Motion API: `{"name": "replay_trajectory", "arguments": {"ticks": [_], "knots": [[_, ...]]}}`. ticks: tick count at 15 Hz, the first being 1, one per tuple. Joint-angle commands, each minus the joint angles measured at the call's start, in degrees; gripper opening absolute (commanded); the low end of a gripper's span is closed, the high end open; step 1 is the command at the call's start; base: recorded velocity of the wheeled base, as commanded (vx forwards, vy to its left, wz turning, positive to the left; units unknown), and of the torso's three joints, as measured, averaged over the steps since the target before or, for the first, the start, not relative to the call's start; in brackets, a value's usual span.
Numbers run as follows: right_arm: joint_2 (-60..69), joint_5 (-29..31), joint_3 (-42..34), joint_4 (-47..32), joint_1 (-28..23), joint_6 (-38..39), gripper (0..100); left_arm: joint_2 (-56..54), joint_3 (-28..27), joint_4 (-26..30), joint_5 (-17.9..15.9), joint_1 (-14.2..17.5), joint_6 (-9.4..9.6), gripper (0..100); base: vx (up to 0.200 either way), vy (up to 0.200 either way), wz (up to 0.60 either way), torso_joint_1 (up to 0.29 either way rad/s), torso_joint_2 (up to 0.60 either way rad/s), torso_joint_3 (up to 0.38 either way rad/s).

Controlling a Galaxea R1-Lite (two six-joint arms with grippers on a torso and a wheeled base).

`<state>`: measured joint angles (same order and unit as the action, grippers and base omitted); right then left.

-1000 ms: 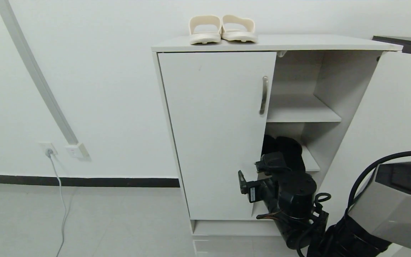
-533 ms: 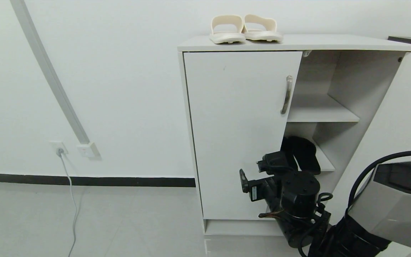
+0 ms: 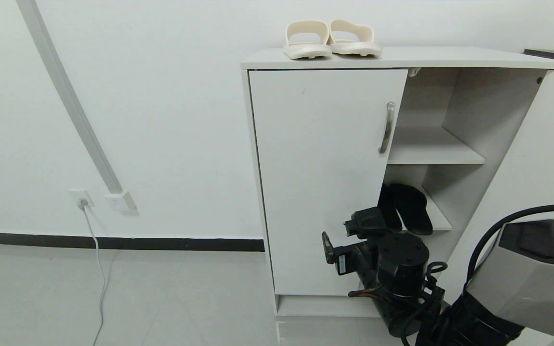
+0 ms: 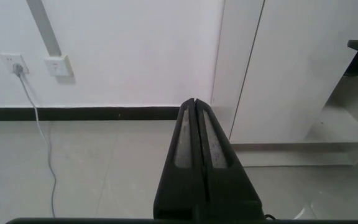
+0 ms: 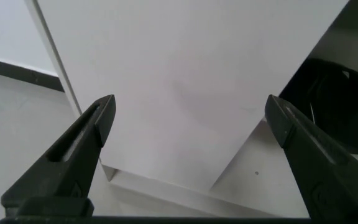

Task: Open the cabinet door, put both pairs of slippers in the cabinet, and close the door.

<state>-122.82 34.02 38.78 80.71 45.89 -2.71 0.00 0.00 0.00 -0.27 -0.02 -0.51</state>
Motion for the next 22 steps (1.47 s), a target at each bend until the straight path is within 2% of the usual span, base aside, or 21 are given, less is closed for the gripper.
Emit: {"name": "replay_trajectory", "arguments": {"ticks": [1, 7, 10, 14, 22], "knots": [[-0.31, -0.01, -0.02, 0.06, 0.08, -0.02, 100, 0.09, 0.0, 0.0, 0.0, 0.02, -0.02, 0, 0.0, 0.0, 0.0, 0.0, 0.0, 0.0], [-0.31, -0.01, -0.19, 0.06, 0.08, -0.11, 100, 0.09, 0.0, 0.0, 0.0, 0.02, -0.02, 0, 0.0, 0.0, 0.0, 0.0, -0.03, -0.033], [-0.31, -0.01, -0.28, -0.03, 0.08, -0.11, 100, 0.09, 0.0, 0.0, 0.0, 0.02, -0.02, 0, 0.0, 0.0, 0.0, 0.018, -0.2, -0.341], [-0.31, -0.01, -0.37, -0.03, 0.08, -0.19, 100, 0.09, 0.0, 0.0, 0.0, 0.02, -0.02, 0, 0.0, 0.0, 0.0, 0.047, -0.52, -0.365], [-0.31, -0.01, -0.46, 0.06, 0.08, -0.28, 100, 0.09, 0.0, 0.0, 0.0, 0.02, -0.1, 0, 0.0, 0.0, 0.0, 0.136, -0.47, -0.336]]}}
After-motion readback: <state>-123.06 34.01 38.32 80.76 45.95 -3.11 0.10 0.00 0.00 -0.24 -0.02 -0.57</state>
